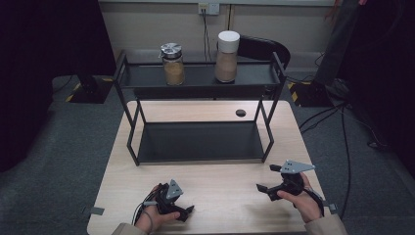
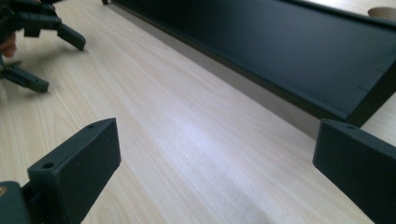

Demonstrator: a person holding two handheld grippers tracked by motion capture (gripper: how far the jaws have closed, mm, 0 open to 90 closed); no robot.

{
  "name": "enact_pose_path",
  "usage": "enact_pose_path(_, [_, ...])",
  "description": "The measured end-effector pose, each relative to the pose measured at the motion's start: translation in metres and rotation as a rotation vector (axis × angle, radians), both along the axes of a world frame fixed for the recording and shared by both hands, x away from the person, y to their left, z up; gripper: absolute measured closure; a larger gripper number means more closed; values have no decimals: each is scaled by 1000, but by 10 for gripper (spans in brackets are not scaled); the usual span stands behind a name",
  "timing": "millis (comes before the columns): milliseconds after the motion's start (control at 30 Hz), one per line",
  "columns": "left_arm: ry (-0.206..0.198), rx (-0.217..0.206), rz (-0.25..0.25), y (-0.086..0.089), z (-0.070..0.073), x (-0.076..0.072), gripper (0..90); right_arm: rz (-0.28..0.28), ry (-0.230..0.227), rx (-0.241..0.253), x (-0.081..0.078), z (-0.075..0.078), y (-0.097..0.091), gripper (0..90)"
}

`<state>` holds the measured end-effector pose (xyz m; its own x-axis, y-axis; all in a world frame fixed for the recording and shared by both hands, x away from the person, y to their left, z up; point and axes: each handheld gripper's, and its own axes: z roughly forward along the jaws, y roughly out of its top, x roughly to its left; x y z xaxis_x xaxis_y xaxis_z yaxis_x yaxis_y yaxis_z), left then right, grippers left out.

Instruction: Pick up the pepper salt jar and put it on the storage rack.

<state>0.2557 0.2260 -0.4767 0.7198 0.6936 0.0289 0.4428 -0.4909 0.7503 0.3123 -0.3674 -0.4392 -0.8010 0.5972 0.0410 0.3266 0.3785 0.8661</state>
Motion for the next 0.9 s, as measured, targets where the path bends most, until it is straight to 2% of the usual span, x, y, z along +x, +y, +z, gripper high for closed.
enact_pose_path(500, [0,1,-1,0,0,0,0,8,14,-33,-2,-15,-2,0])
enact_pose_path(900, [0,0,0,0,0,0,0,14,17,-126,-3,-19,9,0])
